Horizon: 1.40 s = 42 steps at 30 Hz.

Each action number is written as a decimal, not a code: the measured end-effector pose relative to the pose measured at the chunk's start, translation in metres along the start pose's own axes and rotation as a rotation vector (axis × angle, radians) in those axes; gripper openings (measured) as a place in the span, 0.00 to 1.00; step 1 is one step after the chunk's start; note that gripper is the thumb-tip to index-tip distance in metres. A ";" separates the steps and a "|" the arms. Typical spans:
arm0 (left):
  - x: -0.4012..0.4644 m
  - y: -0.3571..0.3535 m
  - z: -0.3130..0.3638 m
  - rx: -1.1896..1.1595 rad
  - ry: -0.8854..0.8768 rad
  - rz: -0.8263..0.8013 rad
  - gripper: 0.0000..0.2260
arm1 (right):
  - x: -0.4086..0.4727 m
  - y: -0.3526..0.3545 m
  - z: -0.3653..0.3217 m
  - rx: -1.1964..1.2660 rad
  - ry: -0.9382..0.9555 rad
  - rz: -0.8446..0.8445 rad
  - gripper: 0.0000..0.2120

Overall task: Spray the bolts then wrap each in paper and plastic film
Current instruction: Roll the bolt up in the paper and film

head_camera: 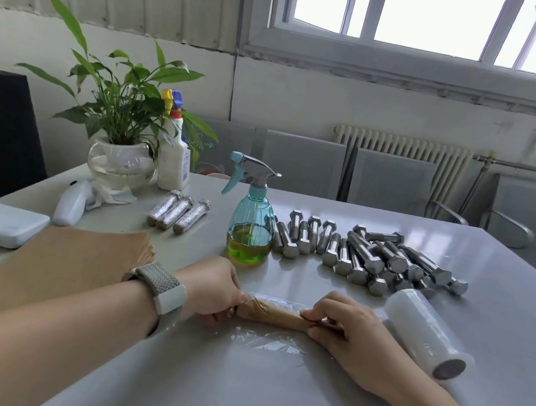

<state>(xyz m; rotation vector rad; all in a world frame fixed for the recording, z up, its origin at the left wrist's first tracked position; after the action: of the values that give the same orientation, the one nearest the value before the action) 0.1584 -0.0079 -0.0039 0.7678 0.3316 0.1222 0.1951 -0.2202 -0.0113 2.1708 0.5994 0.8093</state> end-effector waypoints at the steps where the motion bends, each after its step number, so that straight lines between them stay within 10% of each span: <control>1: -0.002 0.001 0.002 0.022 -0.012 0.014 0.09 | 0.000 0.000 0.000 -0.001 0.001 0.000 0.07; 11: -0.006 0.009 -0.004 -0.250 -0.004 0.153 0.12 | 0.002 -0.001 0.000 -0.034 0.013 -0.005 0.07; 18: -0.027 0.000 0.006 0.190 -0.200 0.456 0.10 | -0.001 0.001 -0.003 -0.032 0.028 0.002 0.07; 23: -0.022 -0.008 -0.031 -0.847 0.086 0.224 0.05 | -0.001 0.002 -0.005 -0.027 0.021 0.010 0.06; 28: -0.022 -0.018 -0.045 -1.024 0.082 0.164 0.02 | -0.001 0.003 -0.005 -0.026 0.005 0.008 0.06; 32: -0.018 -0.020 -0.043 -0.894 0.009 0.244 0.05 | -0.001 0.002 -0.005 -0.025 0.003 0.007 0.06; 42: -0.046 -0.010 0.000 0.303 -0.481 0.719 0.05 | 0.000 0.003 -0.002 -0.027 -0.008 0.005 0.07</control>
<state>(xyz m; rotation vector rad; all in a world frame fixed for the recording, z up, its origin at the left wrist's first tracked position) 0.1146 -0.0255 0.0012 1.1604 -0.4068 0.5614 0.1935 -0.2213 -0.0079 2.1507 0.5763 0.8062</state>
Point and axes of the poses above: each hand's wrist, its own x-axis towards the middle knuckle, its own y-axis out of the back of the hand, z = x × y, the point moved 6 cm from there along x, towards the middle knuckle, and after that the axes turned 4 degrees about x, right-handed, at the moved point
